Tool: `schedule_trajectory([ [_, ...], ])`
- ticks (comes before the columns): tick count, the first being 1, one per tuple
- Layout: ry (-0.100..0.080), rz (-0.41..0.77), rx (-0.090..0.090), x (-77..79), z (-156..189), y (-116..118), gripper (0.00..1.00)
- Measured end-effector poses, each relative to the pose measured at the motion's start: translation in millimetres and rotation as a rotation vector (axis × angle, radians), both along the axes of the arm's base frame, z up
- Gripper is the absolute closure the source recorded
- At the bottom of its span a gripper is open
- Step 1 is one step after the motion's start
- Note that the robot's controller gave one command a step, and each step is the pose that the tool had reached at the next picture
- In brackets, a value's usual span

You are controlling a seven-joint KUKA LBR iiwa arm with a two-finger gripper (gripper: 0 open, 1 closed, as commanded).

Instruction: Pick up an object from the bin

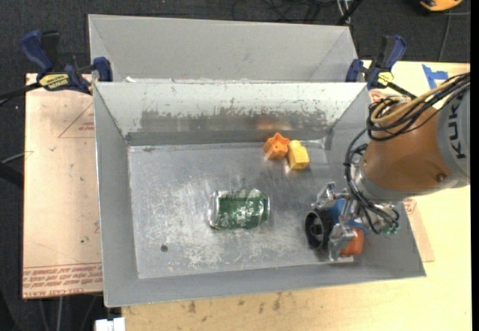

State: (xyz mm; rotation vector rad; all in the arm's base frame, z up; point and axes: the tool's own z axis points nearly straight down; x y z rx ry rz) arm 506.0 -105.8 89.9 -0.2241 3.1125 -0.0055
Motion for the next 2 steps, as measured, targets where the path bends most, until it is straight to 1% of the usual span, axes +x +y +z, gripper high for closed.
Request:
schedule_trajectory([
  [2, 0.000, 0.000, 0.000, 0.0, 0.0, 0.0, 1.00],
])
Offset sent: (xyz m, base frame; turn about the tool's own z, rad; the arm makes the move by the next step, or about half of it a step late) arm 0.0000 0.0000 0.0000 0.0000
